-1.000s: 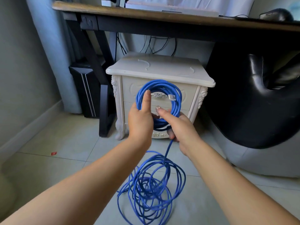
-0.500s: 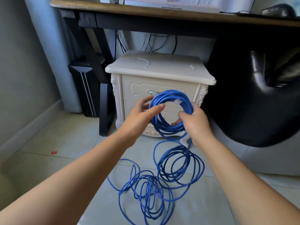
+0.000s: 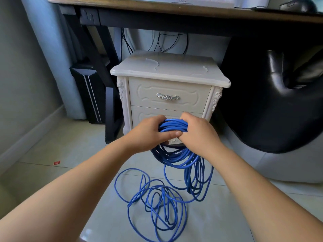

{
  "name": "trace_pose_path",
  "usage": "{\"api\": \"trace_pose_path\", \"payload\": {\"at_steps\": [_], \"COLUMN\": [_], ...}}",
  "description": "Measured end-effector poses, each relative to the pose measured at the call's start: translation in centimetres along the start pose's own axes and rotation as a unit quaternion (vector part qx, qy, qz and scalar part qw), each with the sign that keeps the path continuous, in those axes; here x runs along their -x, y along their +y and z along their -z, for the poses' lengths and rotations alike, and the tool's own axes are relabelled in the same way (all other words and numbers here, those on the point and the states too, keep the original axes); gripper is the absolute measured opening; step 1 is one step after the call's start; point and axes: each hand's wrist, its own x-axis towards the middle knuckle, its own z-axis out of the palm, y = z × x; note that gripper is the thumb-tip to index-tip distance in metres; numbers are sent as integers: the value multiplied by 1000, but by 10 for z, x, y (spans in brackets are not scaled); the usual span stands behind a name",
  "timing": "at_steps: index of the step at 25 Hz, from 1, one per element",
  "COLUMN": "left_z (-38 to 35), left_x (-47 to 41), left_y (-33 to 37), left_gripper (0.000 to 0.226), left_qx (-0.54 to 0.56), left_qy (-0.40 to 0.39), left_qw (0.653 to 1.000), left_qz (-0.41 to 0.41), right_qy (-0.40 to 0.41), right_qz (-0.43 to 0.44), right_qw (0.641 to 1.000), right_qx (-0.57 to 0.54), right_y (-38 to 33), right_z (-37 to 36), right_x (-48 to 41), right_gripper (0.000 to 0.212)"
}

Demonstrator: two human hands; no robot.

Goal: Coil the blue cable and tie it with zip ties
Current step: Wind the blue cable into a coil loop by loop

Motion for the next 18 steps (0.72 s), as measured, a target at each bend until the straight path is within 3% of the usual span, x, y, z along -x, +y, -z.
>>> {"api": "trace_pose_path", "payload": {"at_steps": [3, 8, 14, 16, 18], "left_z": [-2, -1, -6, -4, -8], "left_x": [1, 2, 17, 20, 26], "left_y": [4, 11, 50, 58, 63], "left_gripper": [24, 23, 27, 34, 39], "left_qx": [91, 234, 372, 409, 412], "left_qy": [30, 110, 194, 218, 227], "left_qw": [995, 966, 907, 885, 880], "left_qz": [-8, 2, 26, 47, 62], "right_qy": [8, -101, -140, -135, -81], "right_qz": [-47, -99, -109, -107, -114], "right_qw": [980, 878, 840, 821, 812], "right_qx": [-192, -458, -512, -544, -566], "right_y": [1, 16, 8, 2, -7], "right_z": [8, 31, 57, 62, 58], "right_x": [-3, 9, 31, 37, 41], "right_gripper": [17, 49, 54, 44, 29]}}
